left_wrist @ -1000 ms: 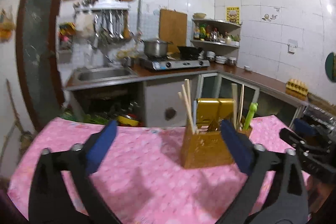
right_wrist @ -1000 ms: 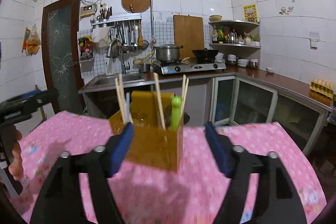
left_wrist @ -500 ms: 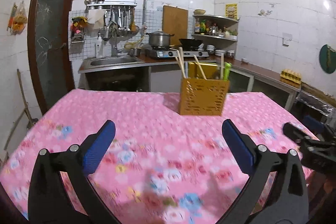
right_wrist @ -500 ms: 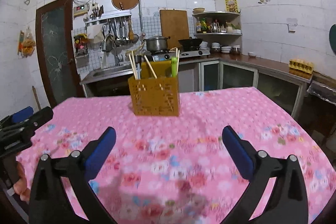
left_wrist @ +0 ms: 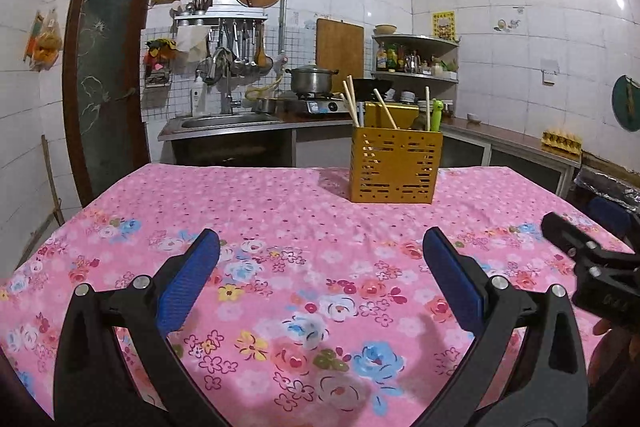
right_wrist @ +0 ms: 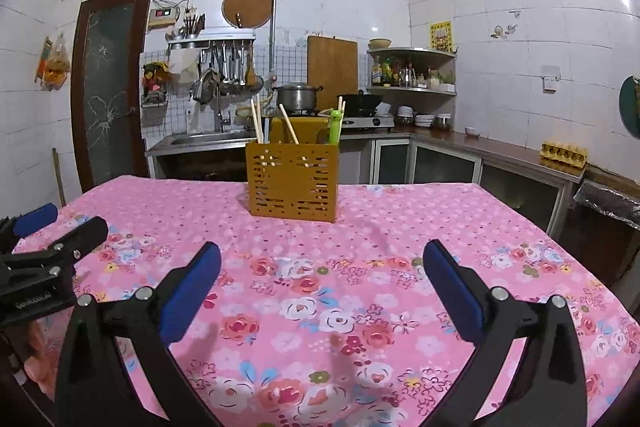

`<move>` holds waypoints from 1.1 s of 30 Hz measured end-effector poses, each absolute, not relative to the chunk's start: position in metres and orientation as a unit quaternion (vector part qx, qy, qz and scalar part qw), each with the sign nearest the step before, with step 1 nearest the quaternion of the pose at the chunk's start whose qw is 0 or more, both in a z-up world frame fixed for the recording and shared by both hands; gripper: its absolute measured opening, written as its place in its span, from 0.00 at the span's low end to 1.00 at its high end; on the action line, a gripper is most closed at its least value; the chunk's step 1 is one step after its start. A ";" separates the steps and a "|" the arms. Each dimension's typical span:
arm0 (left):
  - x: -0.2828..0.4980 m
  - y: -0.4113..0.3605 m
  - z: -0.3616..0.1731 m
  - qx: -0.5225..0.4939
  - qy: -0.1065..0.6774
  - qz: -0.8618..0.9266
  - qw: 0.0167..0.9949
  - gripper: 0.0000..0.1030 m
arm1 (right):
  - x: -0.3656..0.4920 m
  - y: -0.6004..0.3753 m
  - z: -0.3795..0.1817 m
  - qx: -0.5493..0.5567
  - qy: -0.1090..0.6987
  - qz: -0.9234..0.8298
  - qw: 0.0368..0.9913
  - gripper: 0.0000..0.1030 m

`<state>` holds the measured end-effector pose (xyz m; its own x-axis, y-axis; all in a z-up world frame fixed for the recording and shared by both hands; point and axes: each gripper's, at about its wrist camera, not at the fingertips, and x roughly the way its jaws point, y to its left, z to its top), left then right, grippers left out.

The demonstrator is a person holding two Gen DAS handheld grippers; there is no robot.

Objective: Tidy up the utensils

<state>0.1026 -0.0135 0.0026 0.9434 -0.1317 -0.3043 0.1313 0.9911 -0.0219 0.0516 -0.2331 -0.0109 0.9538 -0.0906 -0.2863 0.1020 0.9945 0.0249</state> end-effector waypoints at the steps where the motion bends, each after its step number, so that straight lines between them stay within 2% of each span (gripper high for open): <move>1: 0.103 -0.015 0.002 0.001 0.154 -0.066 0.986 0.95 | 0.051 -0.234 -0.011 0.020 0.142 -0.051 0.988 0.96; 33: 0.093 -0.018 -0.005 0.017 0.145 -0.081 0.986 0.95 | 0.039 -0.238 -0.013 0.026 0.124 -0.078 0.989 0.96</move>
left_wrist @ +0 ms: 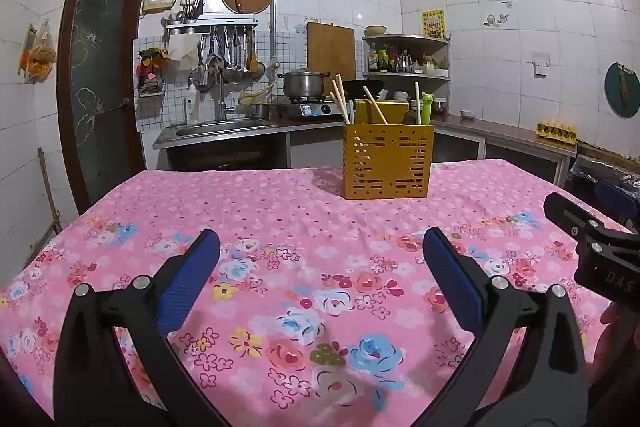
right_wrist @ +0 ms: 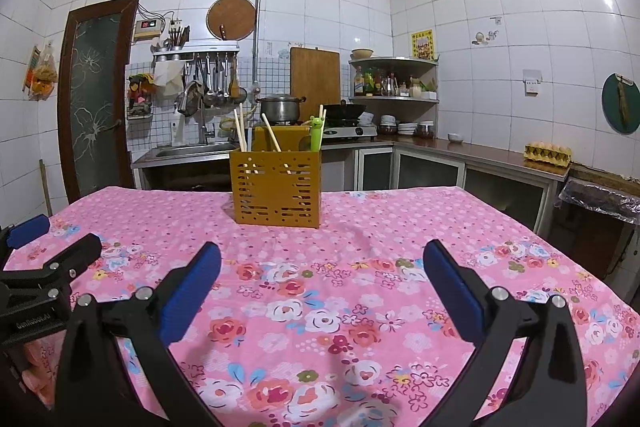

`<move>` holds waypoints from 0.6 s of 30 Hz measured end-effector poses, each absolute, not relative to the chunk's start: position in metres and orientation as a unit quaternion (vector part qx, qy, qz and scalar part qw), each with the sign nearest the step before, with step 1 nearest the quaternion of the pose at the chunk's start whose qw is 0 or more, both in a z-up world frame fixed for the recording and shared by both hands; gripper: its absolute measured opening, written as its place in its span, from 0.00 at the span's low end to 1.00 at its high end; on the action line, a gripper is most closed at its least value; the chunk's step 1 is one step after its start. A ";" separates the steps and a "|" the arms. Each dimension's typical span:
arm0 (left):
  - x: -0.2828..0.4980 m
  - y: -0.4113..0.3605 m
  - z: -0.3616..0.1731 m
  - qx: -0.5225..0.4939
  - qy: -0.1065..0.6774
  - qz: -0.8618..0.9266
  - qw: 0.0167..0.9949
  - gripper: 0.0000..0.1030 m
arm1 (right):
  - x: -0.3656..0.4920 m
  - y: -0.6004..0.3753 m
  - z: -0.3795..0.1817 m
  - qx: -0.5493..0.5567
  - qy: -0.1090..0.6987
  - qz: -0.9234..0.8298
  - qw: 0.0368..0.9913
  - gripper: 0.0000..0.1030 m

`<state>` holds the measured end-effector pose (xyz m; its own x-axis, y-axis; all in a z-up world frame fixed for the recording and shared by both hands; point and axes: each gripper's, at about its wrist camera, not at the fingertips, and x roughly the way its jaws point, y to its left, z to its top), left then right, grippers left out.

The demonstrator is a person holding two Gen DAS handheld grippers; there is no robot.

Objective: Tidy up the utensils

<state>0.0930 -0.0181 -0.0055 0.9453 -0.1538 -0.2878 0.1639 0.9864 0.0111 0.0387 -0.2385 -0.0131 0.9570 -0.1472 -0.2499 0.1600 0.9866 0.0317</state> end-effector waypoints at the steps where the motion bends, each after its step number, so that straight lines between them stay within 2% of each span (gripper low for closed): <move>1: 0.093 -0.018 -0.005 0.018 0.144 -0.081 0.986 0.95 | 0.039 -0.238 -0.013 0.025 0.124 -0.077 0.989 0.96; 18: 0.089 -0.020 -0.007 0.021 0.138 -0.081 0.987 0.95 | 0.040 -0.238 -0.013 0.024 0.125 -0.077 0.989 0.96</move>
